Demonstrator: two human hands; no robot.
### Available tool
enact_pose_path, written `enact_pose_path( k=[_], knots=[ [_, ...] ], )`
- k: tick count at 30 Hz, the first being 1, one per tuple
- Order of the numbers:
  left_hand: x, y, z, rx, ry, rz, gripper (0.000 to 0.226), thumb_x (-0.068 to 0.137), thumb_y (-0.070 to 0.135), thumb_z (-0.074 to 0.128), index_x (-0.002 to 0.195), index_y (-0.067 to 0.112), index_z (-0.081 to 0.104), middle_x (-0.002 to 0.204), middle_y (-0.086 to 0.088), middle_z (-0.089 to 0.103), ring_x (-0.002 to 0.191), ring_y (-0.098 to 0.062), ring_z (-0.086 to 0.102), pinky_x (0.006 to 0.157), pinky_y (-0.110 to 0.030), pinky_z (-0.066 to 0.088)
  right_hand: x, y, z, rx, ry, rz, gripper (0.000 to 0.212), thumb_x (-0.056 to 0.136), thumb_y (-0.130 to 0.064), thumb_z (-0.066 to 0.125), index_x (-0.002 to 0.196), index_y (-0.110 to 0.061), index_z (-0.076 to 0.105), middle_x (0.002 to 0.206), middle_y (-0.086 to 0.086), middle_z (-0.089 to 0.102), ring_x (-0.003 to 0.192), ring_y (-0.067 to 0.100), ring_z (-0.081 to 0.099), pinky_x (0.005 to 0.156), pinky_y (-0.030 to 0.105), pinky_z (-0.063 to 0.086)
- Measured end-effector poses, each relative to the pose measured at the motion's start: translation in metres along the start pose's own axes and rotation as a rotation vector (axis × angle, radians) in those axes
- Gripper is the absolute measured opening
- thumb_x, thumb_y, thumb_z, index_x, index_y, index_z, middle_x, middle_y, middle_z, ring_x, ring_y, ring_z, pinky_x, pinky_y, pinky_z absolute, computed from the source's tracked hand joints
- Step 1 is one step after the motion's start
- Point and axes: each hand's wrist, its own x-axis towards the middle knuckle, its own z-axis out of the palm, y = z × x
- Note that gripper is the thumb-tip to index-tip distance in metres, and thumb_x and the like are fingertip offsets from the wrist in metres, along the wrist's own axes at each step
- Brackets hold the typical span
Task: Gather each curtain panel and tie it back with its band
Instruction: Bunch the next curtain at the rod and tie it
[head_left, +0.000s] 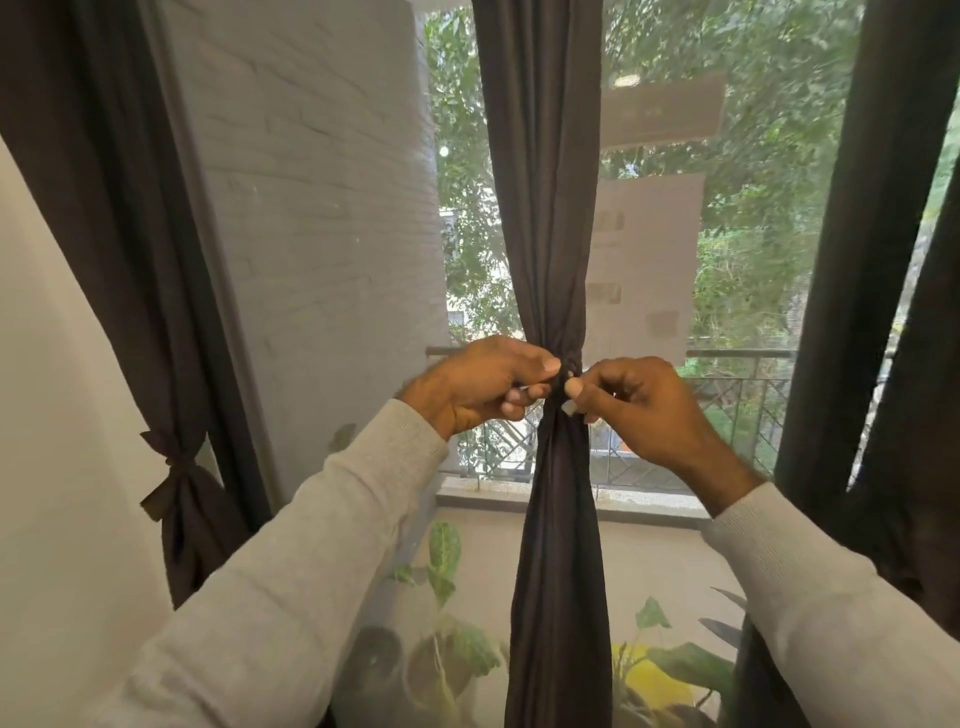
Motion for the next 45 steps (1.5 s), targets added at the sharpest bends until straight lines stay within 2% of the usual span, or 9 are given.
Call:
enact_pose_path(
  k=[5,9,18,24,29,33,36,39,45],
  knots=[
    [-0.005,-0.034,0.007,0.170,0.185,0.302,0.019,0.102,0.004,0.071,0.120,0.000,0.066,0.077,-0.019,0.071,0.055,-0.015,0.059,0.051,-0.022,0.047,0.000,0.025,-0.012,-0.039,0.040,0.109,0.025,0.101,-0.020,0.070,0.077,-0.012,0.075,0.063,-0.005,0.070,0.056,0.002,0.062,0.058,0.010,0.045],
    [-0.007,-0.052,-0.007,0.177,0.267,0.395,0.019,0.100,0.003,0.073,0.107,0.007,0.057,0.073,-0.017,0.070,0.061,-0.026,0.060,0.052,-0.028,0.049,-0.002,0.043,-0.021,-0.122,0.078,0.146,0.027,0.102,-0.021,0.070,0.076,-0.013,0.073,0.065,0.008,0.069,0.057,0.022,0.062,0.057,0.028,0.048],
    [0.001,-0.049,-0.048,0.219,0.403,0.386,0.017,0.104,0.006,0.069,0.100,0.012,0.054,0.070,-0.012,0.070,0.052,-0.010,0.056,0.050,-0.022,0.045,0.022,0.048,-0.027,-0.299,0.059,0.209,0.034,0.103,-0.028,0.068,0.076,-0.009,0.074,0.068,0.016,0.069,0.067,0.039,0.067,0.065,0.043,0.056],
    [0.004,-0.053,-0.055,0.281,0.347,0.350,0.015,0.103,0.015,0.072,0.105,0.010,0.058,0.079,-0.009,0.074,0.063,-0.013,0.061,0.055,-0.024,0.048,0.024,0.040,-0.025,-0.186,-0.100,0.271,0.036,0.106,-0.034,0.063,0.078,-0.015,0.077,0.069,0.002,0.074,0.061,0.009,0.064,0.064,0.028,0.049],
    [0.006,-0.068,-0.049,0.233,0.299,0.260,0.045,0.083,0.034,0.094,0.118,0.024,0.067,0.109,-0.002,0.076,0.089,-0.007,0.071,0.071,-0.020,0.055,0.025,0.033,-0.009,-0.135,-0.099,0.323,0.023,0.100,-0.025,0.074,0.082,-0.010,0.073,0.079,0.010,0.074,0.073,0.017,0.067,0.076,0.035,0.057],
    [0.021,-0.110,-0.025,0.364,0.379,0.297,0.019,0.083,0.018,0.094,0.089,0.017,0.076,0.084,0.004,0.075,0.075,-0.008,0.069,0.080,-0.030,0.056,0.024,0.029,0.023,-0.148,-0.091,0.350,0.023,0.093,-0.015,0.081,0.076,-0.005,0.068,0.074,0.016,0.072,0.067,0.018,0.064,0.073,0.036,0.056],
    [0.026,-0.123,-0.040,0.392,0.469,0.288,0.029,0.084,0.012,0.091,0.070,0.024,0.069,0.069,0.006,0.068,0.067,-0.012,0.062,0.080,-0.041,0.062,0.023,0.029,0.027,-0.357,-0.004,0.439,0.027,0.092,-0.020,0.080,0.073,-0.003,0.069,0.073,0.020,0.070,0.063,0.023,0.059,0.062,0.030,0.045],
    [0.022,-0.122,-0.062,0.422,0.474,0.254,0.028,0.084,0.017,0.091,0.070,0.027,0.070,0.073,0.005,0.072,0.072,-0.017,0.067,0.086,-0.051,0.064,0.018,0.026,0.015,-0.459,0.063,0.513,0.035,0.096,-0.033,0.075,0.074,-0.005,0.072,0.072,0.016,0.070,0.063,0.027,0.060,0.059,0.028,0.042],
    [-0.003,-0.119,-0.065,0.442,0.545,0.390,0.024,0.086,0.028,0.085,0.081,0.021,0.062,0.077,0.000,0.067,0.069,-0.016,0.060,0.072,-0.040,0.058,0.007,0.013,0.011,-0.481,0.110,0.469,0.041,0.098,-0.050,0.070,0.084,-0.012,0.073,0.080,0.003,0.072,0.075,0.019,0.066,0.064,0.026,0.046]
  ],
)
